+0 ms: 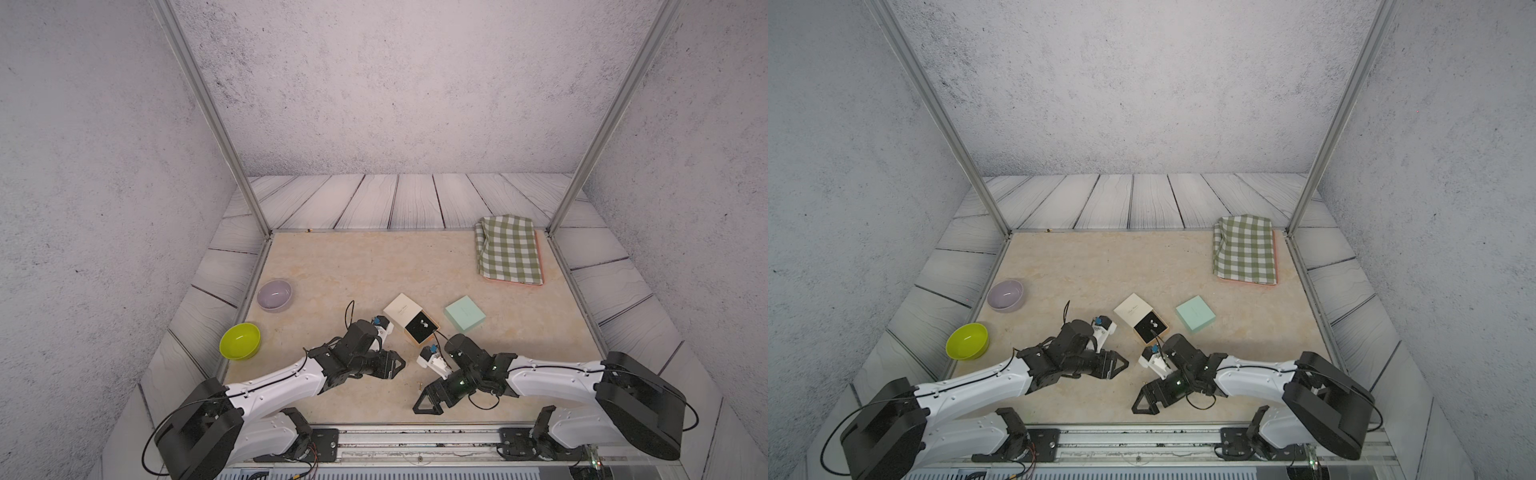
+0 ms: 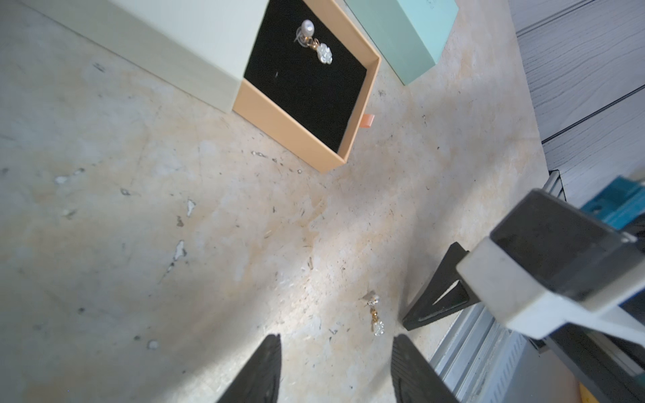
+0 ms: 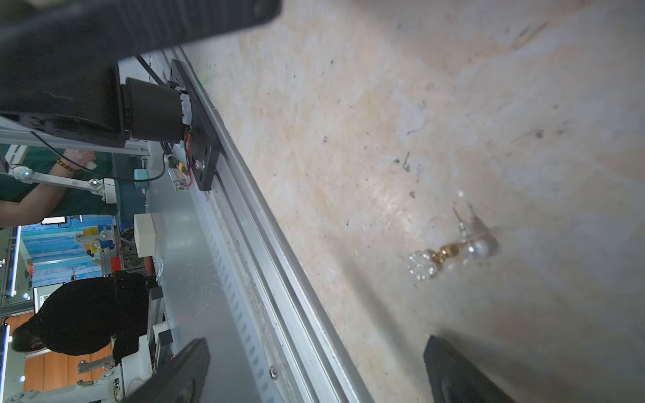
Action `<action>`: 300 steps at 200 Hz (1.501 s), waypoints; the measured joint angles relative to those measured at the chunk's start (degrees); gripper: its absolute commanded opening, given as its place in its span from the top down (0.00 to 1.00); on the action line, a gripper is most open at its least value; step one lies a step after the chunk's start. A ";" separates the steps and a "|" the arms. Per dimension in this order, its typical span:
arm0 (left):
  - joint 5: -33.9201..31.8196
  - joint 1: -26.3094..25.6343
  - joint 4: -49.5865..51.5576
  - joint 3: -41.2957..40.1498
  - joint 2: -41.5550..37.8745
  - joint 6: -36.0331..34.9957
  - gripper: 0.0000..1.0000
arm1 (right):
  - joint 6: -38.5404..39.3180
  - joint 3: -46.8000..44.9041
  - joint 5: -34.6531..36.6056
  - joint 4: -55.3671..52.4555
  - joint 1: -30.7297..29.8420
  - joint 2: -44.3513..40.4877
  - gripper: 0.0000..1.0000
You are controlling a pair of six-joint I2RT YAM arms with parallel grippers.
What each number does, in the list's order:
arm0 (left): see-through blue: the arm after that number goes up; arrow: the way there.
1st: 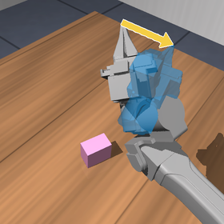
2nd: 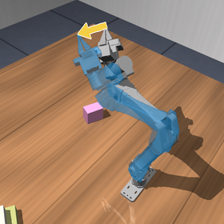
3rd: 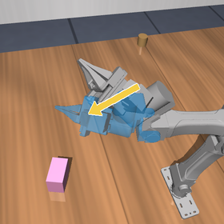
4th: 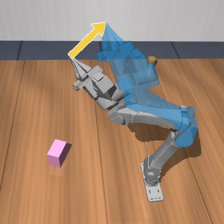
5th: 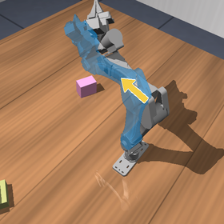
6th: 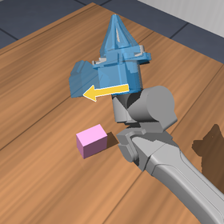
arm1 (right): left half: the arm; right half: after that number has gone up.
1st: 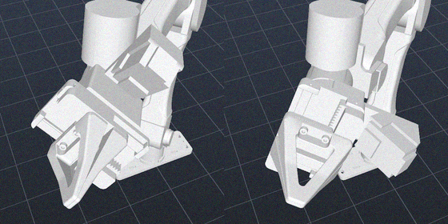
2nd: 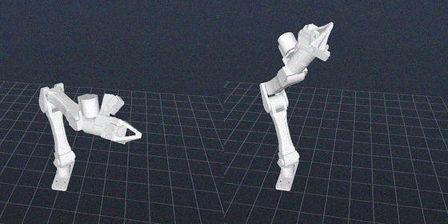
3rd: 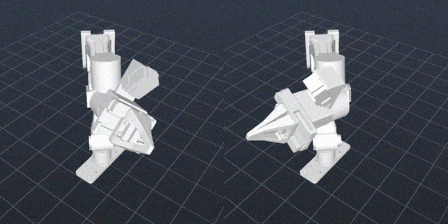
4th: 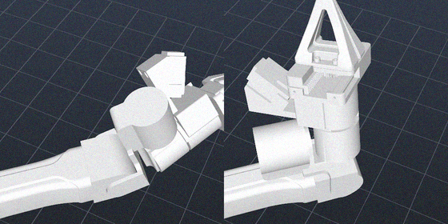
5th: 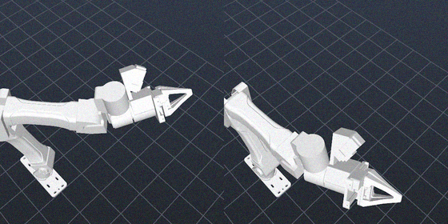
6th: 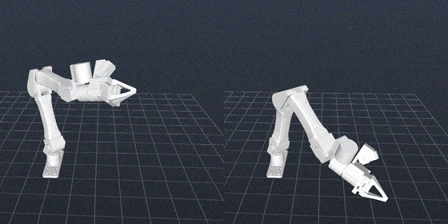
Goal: Place the earrings into the drawer-style jewelry box
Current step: Adjust the earring at the center of the board.
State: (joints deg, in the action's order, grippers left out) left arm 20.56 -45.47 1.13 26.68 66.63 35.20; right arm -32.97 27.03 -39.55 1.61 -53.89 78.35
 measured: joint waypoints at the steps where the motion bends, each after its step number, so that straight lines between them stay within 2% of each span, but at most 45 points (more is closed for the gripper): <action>1: 0.00 0.00 0.02 0.00 0.00 0.00 0.46 | 0.04 0.09 0.00 0.07 0.00 0.20 0.01; 115: 0.02 0.42 4.33 0.17 -0.92 -0.87 0.46 | 3.26 4.81 1.70 0.79 0.11 5.60 0.01; 212: 2.84 0.39 1.53 0.44 3.04 -1.97 0.46 | 4.87 6.12 3.67 -2.10 0.48 5.27 0.01; 232: 3.61 -0.55 -0.17 0.42 4.96 -2.97 0.46 | 5.40 6.19 4.50 -4.33 0.98 3.15 0.01; 250: 3.15 -3.65 -1.20 0.42 6.08 -5.09 0.45 | 5.97 6.08 5.07 -6.56 2.21 -0.79 0.01; 283: -0.85 -10.51 -2.01 0.42 6.34 -10.73 0.45 | 7.10 4.48 8.35 -10.95 7.04 -13.68 0.01; 300: -3.65 -12.94 -3.28 0.31 6.95 -14.23 0.49 | 7.52 3.17 9.81 -12.28 10.10 -19.65 0.01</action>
State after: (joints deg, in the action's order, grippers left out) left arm 16.91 -58.41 -2.15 26.98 73.58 20.97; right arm -25.45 30.20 -29.74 -10.68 -43.79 58.70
